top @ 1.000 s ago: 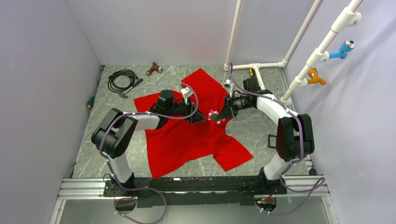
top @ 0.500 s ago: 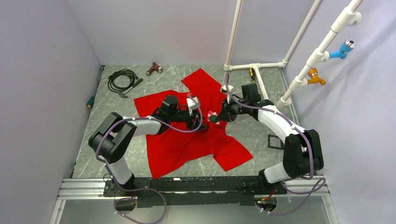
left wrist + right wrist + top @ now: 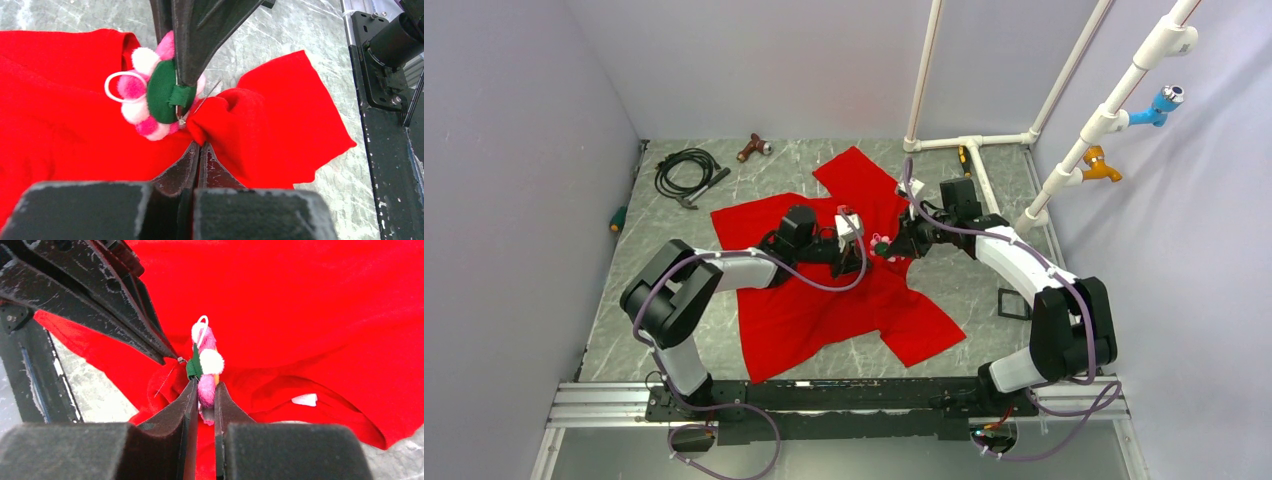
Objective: Remove the brooch from the garment
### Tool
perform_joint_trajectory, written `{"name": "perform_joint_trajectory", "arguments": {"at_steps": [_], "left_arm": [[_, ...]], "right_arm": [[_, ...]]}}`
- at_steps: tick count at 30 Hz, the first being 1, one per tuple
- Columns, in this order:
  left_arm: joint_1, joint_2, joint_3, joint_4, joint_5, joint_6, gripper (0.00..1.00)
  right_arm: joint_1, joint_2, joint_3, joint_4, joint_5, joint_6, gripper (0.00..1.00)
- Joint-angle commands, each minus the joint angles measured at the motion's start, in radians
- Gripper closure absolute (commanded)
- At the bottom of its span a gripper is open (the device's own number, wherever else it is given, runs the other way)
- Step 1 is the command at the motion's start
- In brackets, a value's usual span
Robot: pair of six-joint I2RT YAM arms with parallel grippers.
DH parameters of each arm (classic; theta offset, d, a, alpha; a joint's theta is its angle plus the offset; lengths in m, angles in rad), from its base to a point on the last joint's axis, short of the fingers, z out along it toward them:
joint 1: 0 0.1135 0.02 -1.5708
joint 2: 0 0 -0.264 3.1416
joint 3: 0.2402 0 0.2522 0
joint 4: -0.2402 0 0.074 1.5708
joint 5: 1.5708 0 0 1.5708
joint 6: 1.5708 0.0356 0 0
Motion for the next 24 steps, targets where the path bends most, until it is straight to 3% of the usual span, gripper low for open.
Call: {"name": "perform_joint_trajectory", "arguments": {"at_steps": [1,24], "left_arm": [[-0.009,-0.018,0.023,0.02,0.008,-0.004,1.0],[-0.018,-0.05,0.051,0.016,0.032,-0.026,1.0]], "right_arm": [[0.029,-0.007,-0.004,0.071,0.063,0.007,1.0],[0.124,0.115,0.022,0.139,0.162,0.012,1.0]]}}
